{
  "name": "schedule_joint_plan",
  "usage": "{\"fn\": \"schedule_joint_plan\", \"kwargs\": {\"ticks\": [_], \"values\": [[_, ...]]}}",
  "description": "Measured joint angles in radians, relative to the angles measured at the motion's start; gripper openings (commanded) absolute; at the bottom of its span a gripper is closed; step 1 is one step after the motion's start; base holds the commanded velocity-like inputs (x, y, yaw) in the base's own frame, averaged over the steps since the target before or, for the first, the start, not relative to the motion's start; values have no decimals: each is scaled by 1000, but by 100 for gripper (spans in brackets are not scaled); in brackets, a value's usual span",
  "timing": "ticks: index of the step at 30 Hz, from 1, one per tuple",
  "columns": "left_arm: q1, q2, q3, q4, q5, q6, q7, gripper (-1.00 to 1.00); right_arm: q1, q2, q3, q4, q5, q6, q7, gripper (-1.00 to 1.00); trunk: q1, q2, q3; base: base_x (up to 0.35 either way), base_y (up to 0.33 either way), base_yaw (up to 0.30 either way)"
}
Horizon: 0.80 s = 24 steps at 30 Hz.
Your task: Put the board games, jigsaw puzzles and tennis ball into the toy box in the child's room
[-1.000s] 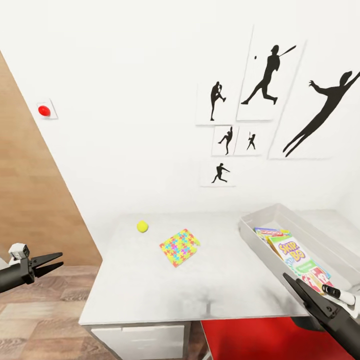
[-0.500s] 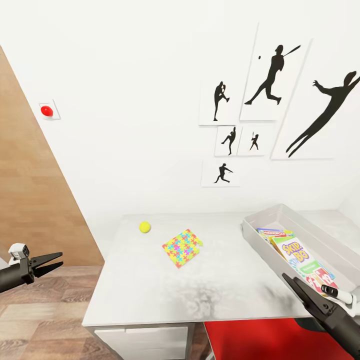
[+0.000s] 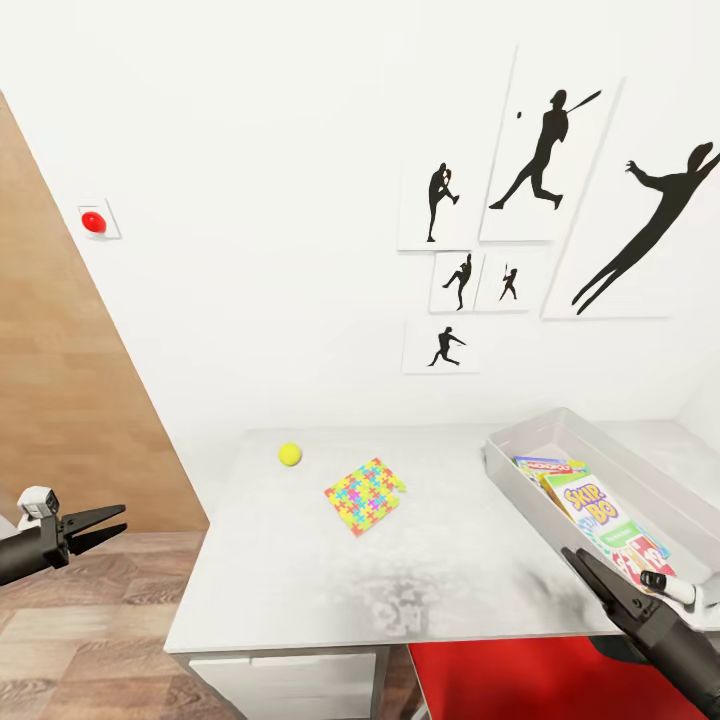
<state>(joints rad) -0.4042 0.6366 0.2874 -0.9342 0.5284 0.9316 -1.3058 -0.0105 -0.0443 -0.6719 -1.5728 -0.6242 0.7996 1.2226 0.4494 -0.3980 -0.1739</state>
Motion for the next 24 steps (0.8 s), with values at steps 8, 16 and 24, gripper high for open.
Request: {"fn": "schedule_joint_plan", "kwargs": {"ticks": [8,16,24], "values": [[0,0,0,0,0,0,0,100,-62,-6,125,-8,-6,159,-304,100,0,0,0,0,0,0],[0,0,0,0,-1,0,-1,100,-359,10,373,16,-31,240,-821,100,0,0,0,0,40,0],[0,0,2,0,-2,0,0,100,-631,64,507,216,-25,242,-1216,100,0,0,0,1,200,0]]}}
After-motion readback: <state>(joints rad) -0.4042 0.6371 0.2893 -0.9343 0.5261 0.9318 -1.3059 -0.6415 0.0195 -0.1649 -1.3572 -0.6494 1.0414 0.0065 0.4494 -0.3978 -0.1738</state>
